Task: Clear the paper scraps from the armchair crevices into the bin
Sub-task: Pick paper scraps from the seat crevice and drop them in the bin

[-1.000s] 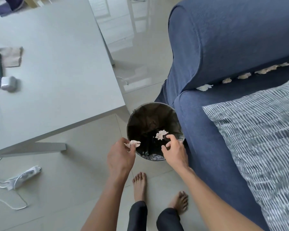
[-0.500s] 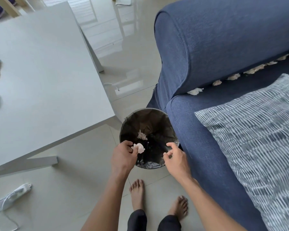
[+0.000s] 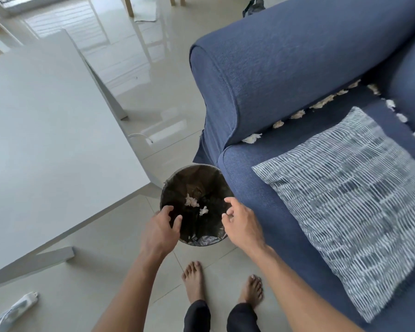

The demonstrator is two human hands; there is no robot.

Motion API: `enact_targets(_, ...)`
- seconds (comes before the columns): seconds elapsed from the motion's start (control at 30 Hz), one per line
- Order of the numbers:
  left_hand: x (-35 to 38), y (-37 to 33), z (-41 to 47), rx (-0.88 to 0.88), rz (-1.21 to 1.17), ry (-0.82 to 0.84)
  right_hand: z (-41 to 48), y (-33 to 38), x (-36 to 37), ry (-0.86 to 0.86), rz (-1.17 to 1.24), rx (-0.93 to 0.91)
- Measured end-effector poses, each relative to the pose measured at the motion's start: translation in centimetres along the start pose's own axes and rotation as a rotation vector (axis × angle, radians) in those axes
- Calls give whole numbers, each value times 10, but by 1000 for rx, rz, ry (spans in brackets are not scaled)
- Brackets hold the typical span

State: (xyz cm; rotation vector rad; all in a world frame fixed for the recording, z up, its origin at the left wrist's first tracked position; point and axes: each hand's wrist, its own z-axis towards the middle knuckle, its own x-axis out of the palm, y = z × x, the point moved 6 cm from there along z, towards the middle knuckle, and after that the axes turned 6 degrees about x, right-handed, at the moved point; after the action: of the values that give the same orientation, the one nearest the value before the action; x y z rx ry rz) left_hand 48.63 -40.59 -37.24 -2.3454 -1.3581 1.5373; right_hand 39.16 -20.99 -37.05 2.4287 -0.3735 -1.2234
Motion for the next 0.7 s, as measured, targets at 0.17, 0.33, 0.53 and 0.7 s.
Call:
enact_targets(0.17,-50,-38,-5,172,13,-126,-11,46,-76,-107,-25,-139)
enact_targets(0.33,-86,-80,-2,302,35,-199,-11,67,-125,-231,0,-195)
enact_targets(0.53,-91,-144,9,425,61,-229,13,54,-167,-436,208,-130)
enact_targets(0.7,-71,-216,33,535,17,-214,44,7,-235,-658,345,-69)
